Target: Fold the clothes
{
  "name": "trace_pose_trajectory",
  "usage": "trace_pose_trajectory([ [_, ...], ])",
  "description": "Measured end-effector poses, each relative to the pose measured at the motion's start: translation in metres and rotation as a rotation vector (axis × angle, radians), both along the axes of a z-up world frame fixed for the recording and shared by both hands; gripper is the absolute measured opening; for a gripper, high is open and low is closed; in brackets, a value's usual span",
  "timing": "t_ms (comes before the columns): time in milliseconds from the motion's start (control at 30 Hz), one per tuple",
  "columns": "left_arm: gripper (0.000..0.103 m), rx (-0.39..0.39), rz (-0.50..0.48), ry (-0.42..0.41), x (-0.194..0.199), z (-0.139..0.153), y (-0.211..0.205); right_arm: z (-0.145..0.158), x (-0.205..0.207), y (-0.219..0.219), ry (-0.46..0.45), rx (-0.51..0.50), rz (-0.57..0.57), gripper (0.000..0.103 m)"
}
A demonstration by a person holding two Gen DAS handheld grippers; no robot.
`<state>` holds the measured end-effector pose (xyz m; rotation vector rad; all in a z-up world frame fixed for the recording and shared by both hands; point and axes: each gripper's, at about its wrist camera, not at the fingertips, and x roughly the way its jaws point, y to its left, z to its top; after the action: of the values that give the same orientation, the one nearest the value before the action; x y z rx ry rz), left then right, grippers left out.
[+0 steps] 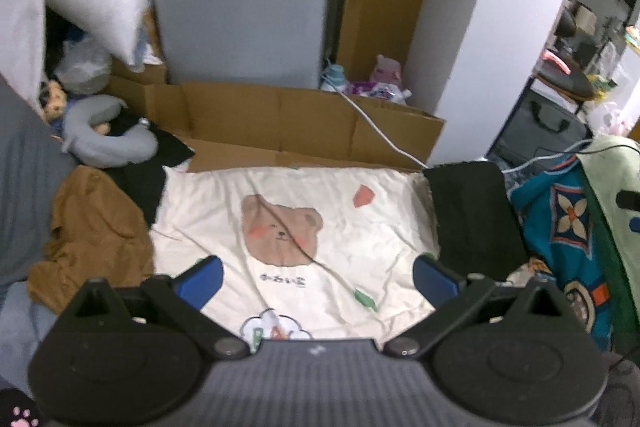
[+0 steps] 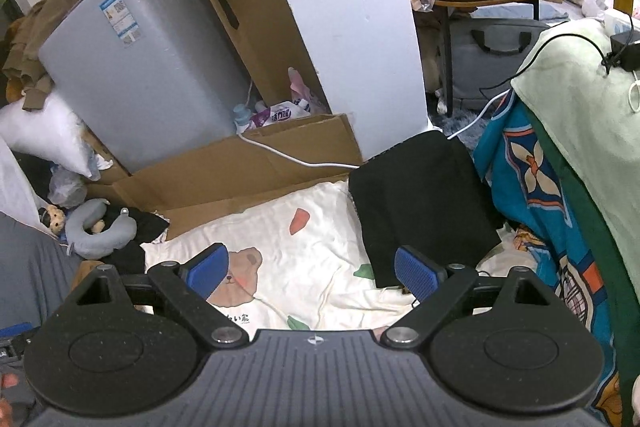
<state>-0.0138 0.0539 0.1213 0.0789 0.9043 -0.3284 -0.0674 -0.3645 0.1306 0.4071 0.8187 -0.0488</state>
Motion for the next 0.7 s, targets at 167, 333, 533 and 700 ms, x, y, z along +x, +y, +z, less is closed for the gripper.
trace_pose_trajectory([
  [167,0.102,-0.010,0.037,-0.023,-0.015,0.015,0.010,0.004,-0.012,0.013,-0.021,0.000,0.018,0.094],
  [333,0.102,-0.027,0.075,-0.020,-0.023,0.011,0.018,0.012,-0.025,0.032,-0.045,-0.011,0.043,0.094],
  [533,0.102,-0.005,0.112,-0.043,-0.034,-0.008,0.020,0.009,-0.044,0.051,-0.053,-0.044,0.047,0.094],
  [700,0.102,0.014,0.139,-0.045,-0.046,-0.025,0.021,-0.001,-0.053,0.062,-0.049,-0.052,0.087,0.094],
])
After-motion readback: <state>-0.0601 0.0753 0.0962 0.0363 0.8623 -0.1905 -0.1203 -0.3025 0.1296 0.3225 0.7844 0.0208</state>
